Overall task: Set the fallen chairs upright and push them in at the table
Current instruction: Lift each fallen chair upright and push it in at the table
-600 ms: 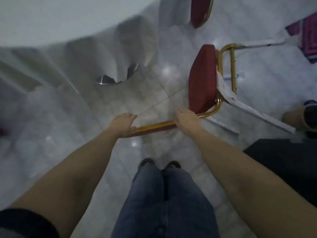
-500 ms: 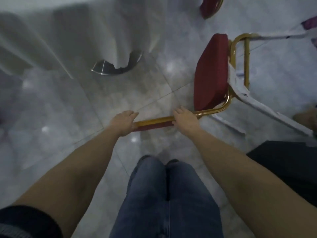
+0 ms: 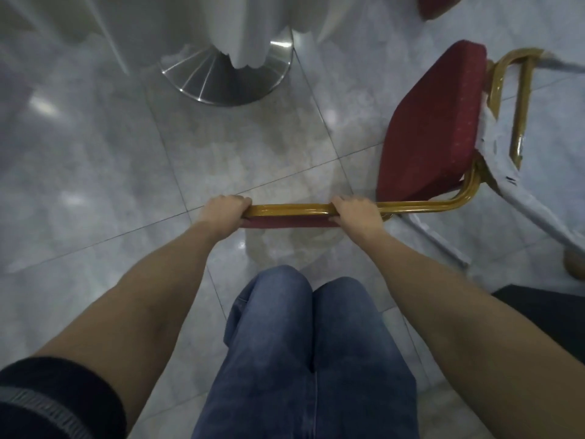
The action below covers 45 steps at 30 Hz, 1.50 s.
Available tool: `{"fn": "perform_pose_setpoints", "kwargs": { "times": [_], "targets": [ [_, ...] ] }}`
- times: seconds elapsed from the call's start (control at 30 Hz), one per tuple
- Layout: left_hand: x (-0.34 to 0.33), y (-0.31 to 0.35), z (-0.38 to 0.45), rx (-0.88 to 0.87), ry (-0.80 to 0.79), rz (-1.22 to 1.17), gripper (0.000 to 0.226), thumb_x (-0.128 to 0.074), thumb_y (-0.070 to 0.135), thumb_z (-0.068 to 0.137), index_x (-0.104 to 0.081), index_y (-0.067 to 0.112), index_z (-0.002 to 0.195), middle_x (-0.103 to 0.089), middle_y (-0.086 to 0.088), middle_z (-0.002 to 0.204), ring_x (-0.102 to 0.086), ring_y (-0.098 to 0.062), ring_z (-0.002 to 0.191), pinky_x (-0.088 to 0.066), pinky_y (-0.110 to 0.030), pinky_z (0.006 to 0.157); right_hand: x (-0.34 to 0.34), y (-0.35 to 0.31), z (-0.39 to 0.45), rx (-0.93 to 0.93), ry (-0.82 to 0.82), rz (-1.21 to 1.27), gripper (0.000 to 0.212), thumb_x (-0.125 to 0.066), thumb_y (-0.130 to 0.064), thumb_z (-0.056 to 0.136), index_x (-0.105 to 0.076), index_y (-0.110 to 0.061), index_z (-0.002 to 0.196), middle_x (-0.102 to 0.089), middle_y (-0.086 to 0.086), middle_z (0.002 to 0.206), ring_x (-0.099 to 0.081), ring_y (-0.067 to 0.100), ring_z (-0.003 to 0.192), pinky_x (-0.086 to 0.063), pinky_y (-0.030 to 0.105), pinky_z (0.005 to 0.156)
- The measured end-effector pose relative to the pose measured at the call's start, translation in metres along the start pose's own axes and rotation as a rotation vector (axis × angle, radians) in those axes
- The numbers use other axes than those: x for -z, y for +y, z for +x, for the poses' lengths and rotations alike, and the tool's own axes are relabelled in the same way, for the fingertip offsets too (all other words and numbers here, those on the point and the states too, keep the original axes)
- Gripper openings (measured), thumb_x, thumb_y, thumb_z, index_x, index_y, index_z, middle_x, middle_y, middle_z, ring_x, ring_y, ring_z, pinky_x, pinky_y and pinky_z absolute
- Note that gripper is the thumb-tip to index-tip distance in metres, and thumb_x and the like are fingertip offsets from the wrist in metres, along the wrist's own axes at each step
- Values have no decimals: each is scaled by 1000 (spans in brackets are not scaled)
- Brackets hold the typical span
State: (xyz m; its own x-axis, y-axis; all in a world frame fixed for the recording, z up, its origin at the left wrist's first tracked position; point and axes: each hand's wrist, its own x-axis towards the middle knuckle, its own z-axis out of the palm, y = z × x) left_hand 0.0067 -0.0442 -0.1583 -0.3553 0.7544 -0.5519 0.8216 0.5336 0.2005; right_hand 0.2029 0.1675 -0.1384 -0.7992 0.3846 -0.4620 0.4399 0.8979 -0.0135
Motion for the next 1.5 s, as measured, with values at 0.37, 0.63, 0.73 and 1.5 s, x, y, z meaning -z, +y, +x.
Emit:
{"fn": "perform_pose_setpoints", "kwargs": {
  "times": [0.37,0.63,0.73,1.5],
  "targets": [
    [121,41,-85,-64,171,-26,22,-62,33,87,-59,17,102,-65,-5,100,-61,-27,89,-41,-34,67,122,-40,-58,69,37,137,30,-58,-40,92,-54,-14,107,-64,8,101,-62,30,92,-44,37,70],
    [236,34,-173,-67,435,-326,45,-56,39,92,-54,20,133,-59,-8,123,-58,-28,110,-44,-35,89,252,-22,-125,10,209,257,33,-63,-47,87,-60,-17,101,-68,7,88,-65,31,84,-47,38,71],
    [251,15,-189,42,381,-414,54,-47,41,97,-34,25,147,-47,-10,138,-50,-30,122,-42,-40,100,295,-8,-152,-26,271,327,35,-65,-49,84,-63,-20,103,-69,4,84,-66,26,79,-50,37,72],
    [427,178,-197,-569,764,-146,47,-48,52,89,-58,14,114,-55,-12,110,-48,-33,105,-45,-42,87,323,30,-327,-645,618,704,26,-74,-32,83,-64,-17,102,-67,-2,84,-64,16,79,-53,32,76]
  ]
}}
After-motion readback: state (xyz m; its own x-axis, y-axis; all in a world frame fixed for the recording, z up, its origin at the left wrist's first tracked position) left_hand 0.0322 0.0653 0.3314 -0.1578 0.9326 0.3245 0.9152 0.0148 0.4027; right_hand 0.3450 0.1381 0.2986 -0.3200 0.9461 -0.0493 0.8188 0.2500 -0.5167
